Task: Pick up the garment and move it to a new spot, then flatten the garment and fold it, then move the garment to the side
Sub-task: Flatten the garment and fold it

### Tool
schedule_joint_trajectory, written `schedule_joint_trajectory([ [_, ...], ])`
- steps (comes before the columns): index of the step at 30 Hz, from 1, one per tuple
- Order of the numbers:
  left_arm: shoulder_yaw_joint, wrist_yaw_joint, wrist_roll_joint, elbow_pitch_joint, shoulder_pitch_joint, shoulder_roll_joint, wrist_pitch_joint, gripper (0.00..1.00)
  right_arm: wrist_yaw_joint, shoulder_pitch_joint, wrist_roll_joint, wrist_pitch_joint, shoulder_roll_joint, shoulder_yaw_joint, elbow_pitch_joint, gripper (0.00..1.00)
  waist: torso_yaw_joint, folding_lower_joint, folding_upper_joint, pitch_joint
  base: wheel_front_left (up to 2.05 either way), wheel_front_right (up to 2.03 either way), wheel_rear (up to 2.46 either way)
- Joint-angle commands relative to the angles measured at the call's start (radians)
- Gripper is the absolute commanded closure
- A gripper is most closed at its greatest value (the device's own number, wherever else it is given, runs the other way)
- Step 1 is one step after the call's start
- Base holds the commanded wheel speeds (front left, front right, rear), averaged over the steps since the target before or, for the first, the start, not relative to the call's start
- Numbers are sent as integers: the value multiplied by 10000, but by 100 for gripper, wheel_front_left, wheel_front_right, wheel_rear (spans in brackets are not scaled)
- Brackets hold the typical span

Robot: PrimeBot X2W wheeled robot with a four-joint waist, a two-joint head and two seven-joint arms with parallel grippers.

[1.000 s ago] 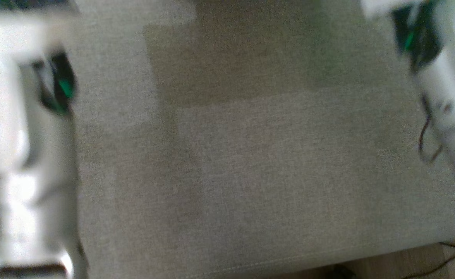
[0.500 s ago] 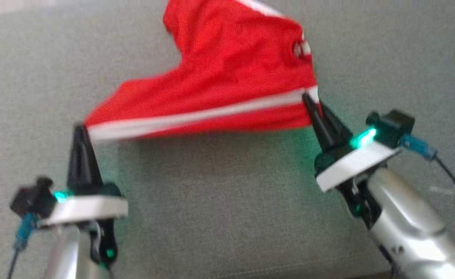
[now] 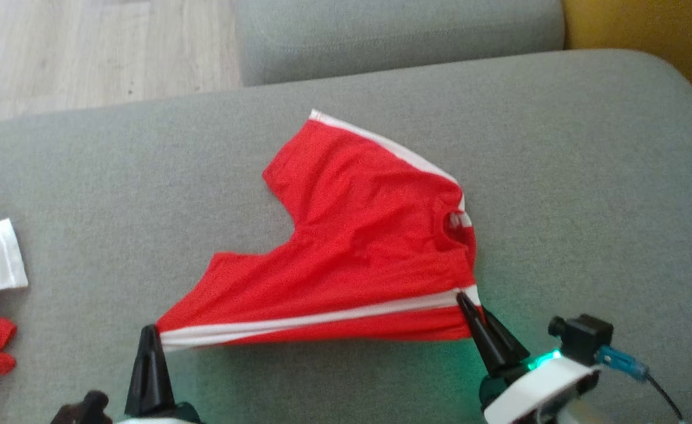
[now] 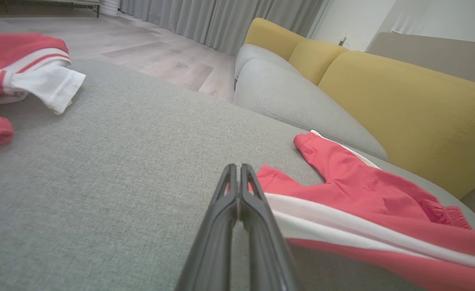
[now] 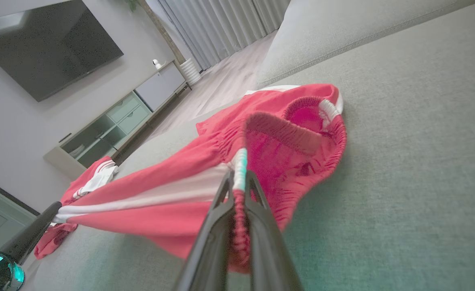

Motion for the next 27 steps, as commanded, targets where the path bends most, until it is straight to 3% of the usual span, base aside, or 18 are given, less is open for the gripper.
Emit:
schedule_joint_trajectory([
  [1,264,115,-37,-423,-252,136,-51,100,37,-130,109,-64,-219,-33,-400,100,-52,4,-1,-85,0,0,0],
  [6,78,-45,350,-750,-792,136,-51,100,37,-71,155,-64,3,-613,-875,100,-289,4,-1,350,0,0,0],
  [11,-250,-393,662,163,-3044,198,-51,100,37,-829,588,-64,689,-883,-848,100,-509,4,-1,1109,0,0,0],
  [19,-2062,-528,-316,2392,-7376,1286,1512,100,37,-2803,932,-64,1813,-1391,287,100,-1202,4,-1,2479,0,0,0],
  [27,-3551,-531,-1147,3359,-9672,2210,2121,100,37,-3645,986,-64,2199,-1819,553,100,-1808,4,-1,3352,0,0,0],
])
